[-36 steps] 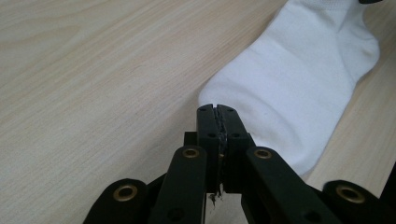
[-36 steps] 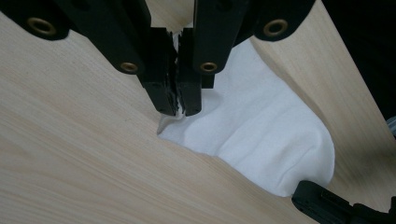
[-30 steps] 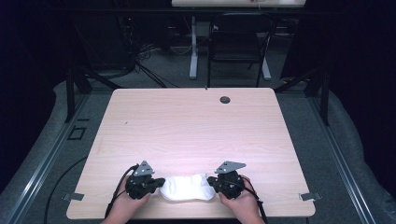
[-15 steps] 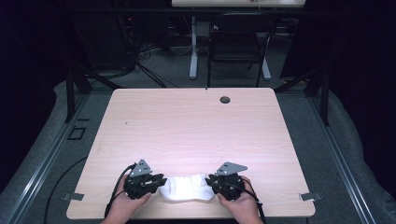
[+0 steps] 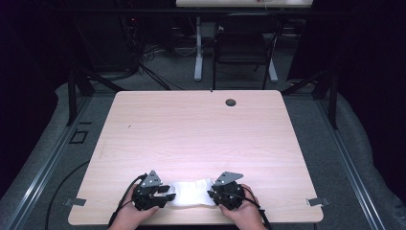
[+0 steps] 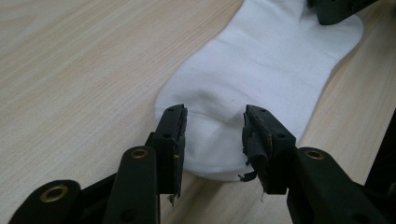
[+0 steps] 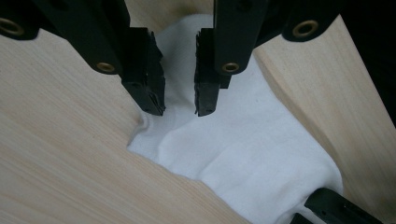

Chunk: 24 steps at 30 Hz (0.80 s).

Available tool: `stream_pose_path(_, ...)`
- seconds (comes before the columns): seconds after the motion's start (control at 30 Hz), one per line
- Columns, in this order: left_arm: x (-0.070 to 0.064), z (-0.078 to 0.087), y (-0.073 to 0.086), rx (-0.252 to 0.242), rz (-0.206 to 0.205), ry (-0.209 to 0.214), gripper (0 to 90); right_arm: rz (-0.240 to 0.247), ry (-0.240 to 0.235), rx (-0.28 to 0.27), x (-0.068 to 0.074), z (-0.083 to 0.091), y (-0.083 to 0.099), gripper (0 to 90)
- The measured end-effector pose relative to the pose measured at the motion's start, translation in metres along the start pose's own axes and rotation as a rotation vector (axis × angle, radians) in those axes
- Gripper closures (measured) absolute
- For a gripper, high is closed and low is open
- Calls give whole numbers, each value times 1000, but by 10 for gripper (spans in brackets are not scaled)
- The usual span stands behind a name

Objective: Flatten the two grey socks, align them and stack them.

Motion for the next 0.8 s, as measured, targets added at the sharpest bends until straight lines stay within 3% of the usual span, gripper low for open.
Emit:
stream_pose_path(0.23,-2,-2,5,7,-13,-3,548,22,12,22,1,-1,4,742)
stream_pose_path(0.5,0,-4,5,5,-49,-23,546,-5,9,24,1,-4,5,748)
stream_pose_path(0.8,10,-7,0,-21,-52,-40,547,-27,24,11,-3,-9,2,744)
Point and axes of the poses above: each handheld gripper's, and its own axes: z roughly backward along the jaws, y roughly out of its underside, x roughly to its left, the point moved 8 cm from there along -z, roughly forward along the jaws, and after that the axes turned 14 degrees about y, right-handed, at the moved point
